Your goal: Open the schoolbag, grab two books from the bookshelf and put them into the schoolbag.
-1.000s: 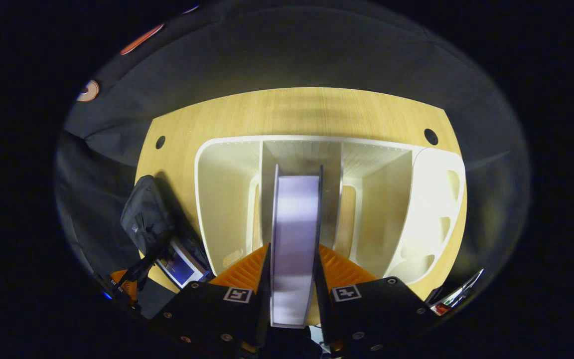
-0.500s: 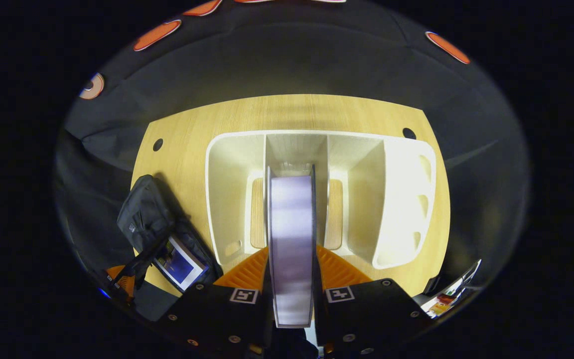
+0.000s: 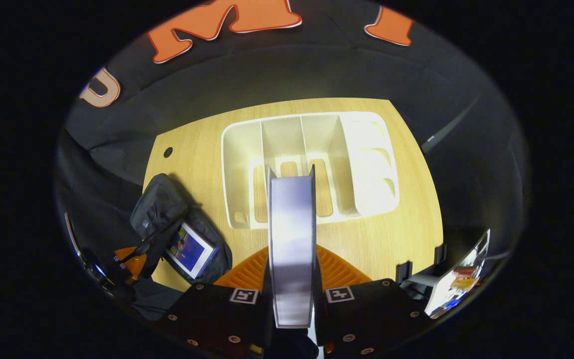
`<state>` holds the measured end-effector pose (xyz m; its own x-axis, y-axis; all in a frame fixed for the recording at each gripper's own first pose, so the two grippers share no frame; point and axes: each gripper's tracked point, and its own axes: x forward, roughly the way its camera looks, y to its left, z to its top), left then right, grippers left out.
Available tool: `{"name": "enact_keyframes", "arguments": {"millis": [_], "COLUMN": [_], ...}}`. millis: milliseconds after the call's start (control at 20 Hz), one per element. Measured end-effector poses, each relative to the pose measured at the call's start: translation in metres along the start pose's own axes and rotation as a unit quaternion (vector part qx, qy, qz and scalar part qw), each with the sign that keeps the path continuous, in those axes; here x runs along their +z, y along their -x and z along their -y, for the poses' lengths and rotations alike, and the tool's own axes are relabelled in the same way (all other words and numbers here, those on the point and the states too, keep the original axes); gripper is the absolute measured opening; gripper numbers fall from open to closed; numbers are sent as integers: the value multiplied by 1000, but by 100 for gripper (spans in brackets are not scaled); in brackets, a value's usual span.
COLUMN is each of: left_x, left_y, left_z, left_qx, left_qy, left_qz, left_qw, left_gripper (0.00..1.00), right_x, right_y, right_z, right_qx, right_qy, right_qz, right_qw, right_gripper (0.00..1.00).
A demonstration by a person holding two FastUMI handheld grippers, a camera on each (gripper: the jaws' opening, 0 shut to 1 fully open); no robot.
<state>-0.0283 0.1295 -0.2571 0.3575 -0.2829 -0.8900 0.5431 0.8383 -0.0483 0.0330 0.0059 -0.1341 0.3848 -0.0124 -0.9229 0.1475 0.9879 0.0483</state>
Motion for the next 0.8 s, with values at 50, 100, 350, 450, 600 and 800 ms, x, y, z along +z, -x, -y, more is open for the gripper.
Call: {"name": "enact_keyframes", "arguments": {"millis": [50,100,350,450,600,800], "left_x": [0,-1,-3,-4,-3,2], "left_y": [1,2,10,9,10,11], "left_z": [0,1,-2,-1,-4,-4], "left_qx": [-4,-8,-15,-16,-15,-10], "left_qy": [-4,-7,-25,-26,-26,-12], "left_qz": [2,3,11,12,15,29], "left_qw": [1000,1000,1000,999,999,999], "left_gripper": [5,5,5,5,5,5], "right_x": [-11,-21,-65,-75,-86,-100], "right_y": [6,10,23,31,34,17], "right_z": [-3,-6,-33,-56,-77,-114], "right_qx": [5,15,55,89,120,181], "right_qy": [-9,-21,-48,-64,-63,-88], "right_qz": [2,3,13,19,27,18], "right_qw": [1000,1000,997,994,990,979], "right_gripper": [35,35,34,34,34,33]}}
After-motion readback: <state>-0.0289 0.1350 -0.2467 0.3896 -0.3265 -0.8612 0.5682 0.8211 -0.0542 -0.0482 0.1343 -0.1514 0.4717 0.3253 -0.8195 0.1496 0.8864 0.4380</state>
